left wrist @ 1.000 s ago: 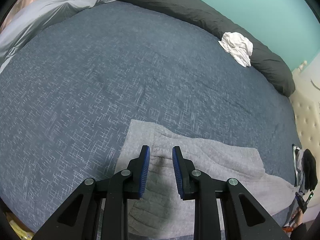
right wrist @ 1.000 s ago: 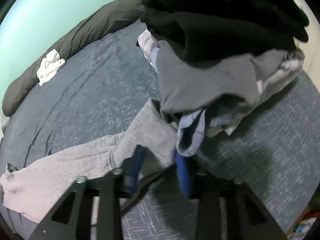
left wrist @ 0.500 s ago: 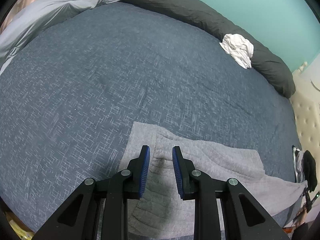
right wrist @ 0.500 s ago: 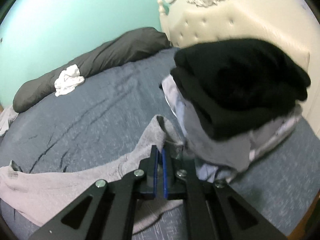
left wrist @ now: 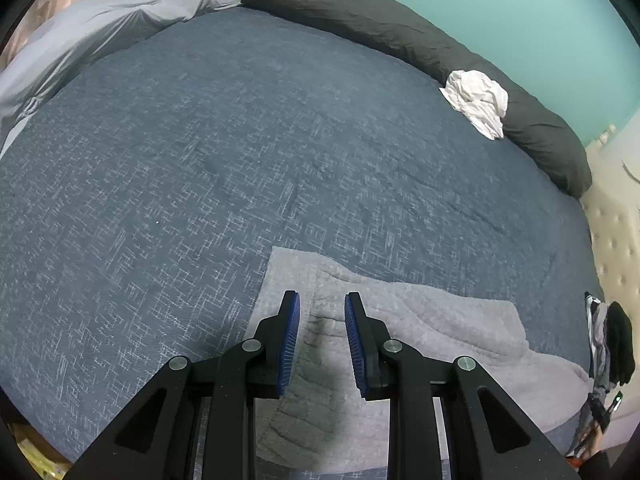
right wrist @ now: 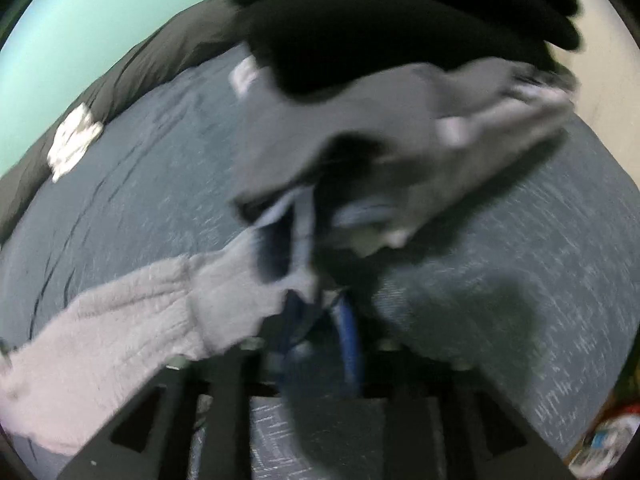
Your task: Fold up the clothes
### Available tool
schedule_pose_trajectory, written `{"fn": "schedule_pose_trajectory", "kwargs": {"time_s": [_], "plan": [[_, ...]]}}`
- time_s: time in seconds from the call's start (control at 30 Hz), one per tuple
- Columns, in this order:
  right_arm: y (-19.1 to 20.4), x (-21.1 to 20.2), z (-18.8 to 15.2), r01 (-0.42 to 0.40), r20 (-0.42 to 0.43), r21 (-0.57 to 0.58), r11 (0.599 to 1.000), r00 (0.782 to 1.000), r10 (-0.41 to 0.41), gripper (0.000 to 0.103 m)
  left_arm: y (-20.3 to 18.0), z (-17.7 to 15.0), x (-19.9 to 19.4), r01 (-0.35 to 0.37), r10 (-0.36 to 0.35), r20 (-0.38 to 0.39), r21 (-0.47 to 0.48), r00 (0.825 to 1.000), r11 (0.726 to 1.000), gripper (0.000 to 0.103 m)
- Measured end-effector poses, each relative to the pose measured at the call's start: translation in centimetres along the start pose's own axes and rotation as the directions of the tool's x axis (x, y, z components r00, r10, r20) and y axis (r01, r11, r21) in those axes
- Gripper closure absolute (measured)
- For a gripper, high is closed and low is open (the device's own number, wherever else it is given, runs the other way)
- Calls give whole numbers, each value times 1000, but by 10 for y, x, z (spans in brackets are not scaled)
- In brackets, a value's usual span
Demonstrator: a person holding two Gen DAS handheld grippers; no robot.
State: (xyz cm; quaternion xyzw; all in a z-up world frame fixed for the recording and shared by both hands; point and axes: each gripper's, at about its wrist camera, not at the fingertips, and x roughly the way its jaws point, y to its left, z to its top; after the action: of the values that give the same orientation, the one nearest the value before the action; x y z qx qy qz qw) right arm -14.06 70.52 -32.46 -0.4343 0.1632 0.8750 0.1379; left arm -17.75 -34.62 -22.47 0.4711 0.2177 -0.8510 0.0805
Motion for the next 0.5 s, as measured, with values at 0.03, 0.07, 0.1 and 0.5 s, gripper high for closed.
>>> {"fn": "schedule_pose_trajectory", "kwargs": {"time_s": [0.03,0.07,0.1,0.5], "plan": [[-4,-1,0,3,3,21,1000,1000,-3,69,0,0,1,2,-2,-1,0,1000,1000,77],[-7,-3,-1,-1,10,37,999,1000,1,69,-1,0,2,3,-3,-2,1,1000,1000,77],[-9,-5,-2,-6,16,52,999,1000,5,69,-1,0,3,5,-5,-4,1,1000,1000,77],[5,18,-10,-139,-54,126,982,988,146,44,-5,-2,3,10,-10,-7,3,1000,1000,77]]}}
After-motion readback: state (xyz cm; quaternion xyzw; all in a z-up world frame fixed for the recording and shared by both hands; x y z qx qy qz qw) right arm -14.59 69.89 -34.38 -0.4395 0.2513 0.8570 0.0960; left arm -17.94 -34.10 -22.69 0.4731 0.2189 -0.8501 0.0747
